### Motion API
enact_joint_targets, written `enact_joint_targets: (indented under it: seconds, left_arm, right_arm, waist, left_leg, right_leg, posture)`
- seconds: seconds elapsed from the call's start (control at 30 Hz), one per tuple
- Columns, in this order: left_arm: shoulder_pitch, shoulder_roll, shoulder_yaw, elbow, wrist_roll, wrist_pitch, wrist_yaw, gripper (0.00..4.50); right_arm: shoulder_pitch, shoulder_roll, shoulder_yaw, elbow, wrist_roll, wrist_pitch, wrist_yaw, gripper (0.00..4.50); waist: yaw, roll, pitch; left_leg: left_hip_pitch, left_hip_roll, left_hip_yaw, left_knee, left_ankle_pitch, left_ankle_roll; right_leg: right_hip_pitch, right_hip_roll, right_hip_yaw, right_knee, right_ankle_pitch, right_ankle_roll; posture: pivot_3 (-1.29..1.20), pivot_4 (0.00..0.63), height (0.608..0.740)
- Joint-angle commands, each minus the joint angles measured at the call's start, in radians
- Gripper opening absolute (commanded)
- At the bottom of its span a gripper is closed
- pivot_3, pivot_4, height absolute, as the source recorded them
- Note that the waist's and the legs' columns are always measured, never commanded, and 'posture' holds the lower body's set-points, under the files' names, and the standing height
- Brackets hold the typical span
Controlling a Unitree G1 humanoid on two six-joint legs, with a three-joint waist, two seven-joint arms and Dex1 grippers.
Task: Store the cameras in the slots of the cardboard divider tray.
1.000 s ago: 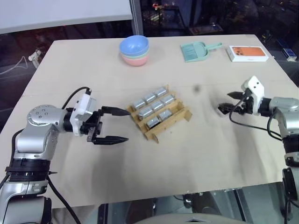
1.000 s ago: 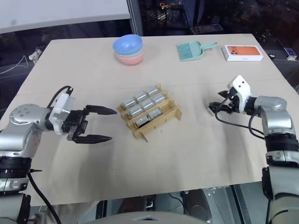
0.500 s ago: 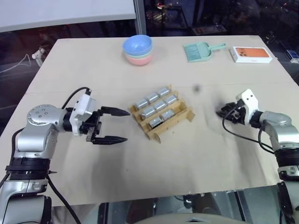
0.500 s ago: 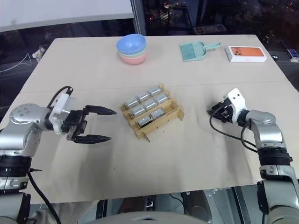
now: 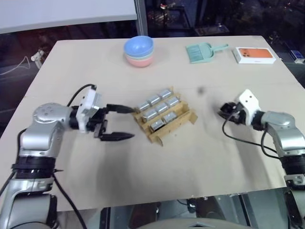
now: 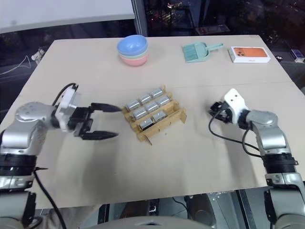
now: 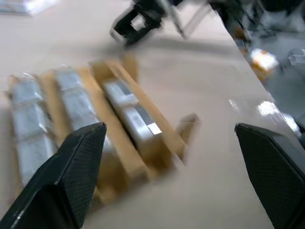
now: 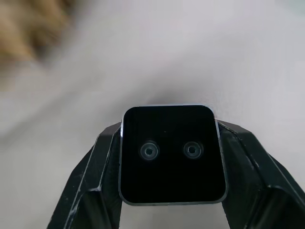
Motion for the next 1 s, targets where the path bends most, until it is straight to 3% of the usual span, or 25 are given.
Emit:
enact_joint_targets:
  seconds: [0.03, 0.17, 0.4, 0.77, 1.0]
  left_arm:
    - [-0.059, -0.04, -0.005, -0.004, -0.028, 0.074, 0.063, 4.5]
    - [-0.144, -0.152, -0.062, 0.049, 0.066, 0.113, 0.244, 4.5]
    - [-0.229, -0.243, -0.04, 0.06, 0.001, 0.295, 0.357, 4.5]
    - [-0.244, -0.221, 0.003, 0.043, -0.081, 0.39, 0.313, 4.5]
    - [-0.219, -0.148, 0.013, 0.036, -0.119, 0.388, 0.187, 4.5]
  right_arm:
    - [-0.075, 0.026, 0.072, -0.083, -0.066, -0.197, 0.006, 2.05]
    - [-0.183, 0.139, 0.174, -0.031, -0.142, -0.37, -0.038, 2.05]
    - [-0.29, 0.22, 0.261, 0.107, -0.262, -0.607, -0.1, 2.05]
    - [-0.285, 0.233, 0.274, 0.162, -0.334, -0.692, -0.153, 2.05]
    - [-0.278, 0.22, 0.2, 0.199, -0.252, -0.677, -0.172, 2.05]
  waist:
    - [-0.001, 0.0, 0.0]
    - [0.01, -0.001, 0.0]
    - [0.009, -0.001, 0.0]
    - [0.006, -0.001, 0.0]
    - [0.006, -0.001, 0.0]
  left_leg:
    - [0.0, 0.0, 0.0, 0.0, 0.0, 0.0]
    - [-0.001, 0.0, -0.002, 0.0, 0.0, 0.0]
    - [-0.002, -0.001, -0.001, 0.001, 0.001, -0.001]
    - [-0.001, 0.0, -0.001, 0.001, 0.003, -0.005]
    - [-0.001, 0.0, -0.001, 0.001, 0.003, -0.005]
  right_leg:
    - [0.0, 0.0, 0.0, 0.0, 0.0, 0.0]
    - [0.0, 0.0, -0.002, 0.0, 0.0, 0.0]
    - [0.0, -0.001, -0.002, 0.0, 0.0, 0.0]
    - [0.0, -0.001, -0.001, 0.001, 0.0, 0.0]
    - [0.0, -0.001, -0.001, 0.001, 0.0, -0.001]
  posture:
    - [0.0, 0.15, 0.74]
    - [0.0, 0.15, 0.74]
    - [0.0, 0.15, 0.74]
    - [0.0, 0.15, 0.74]
    - [0.0, 0.15, 0.74]
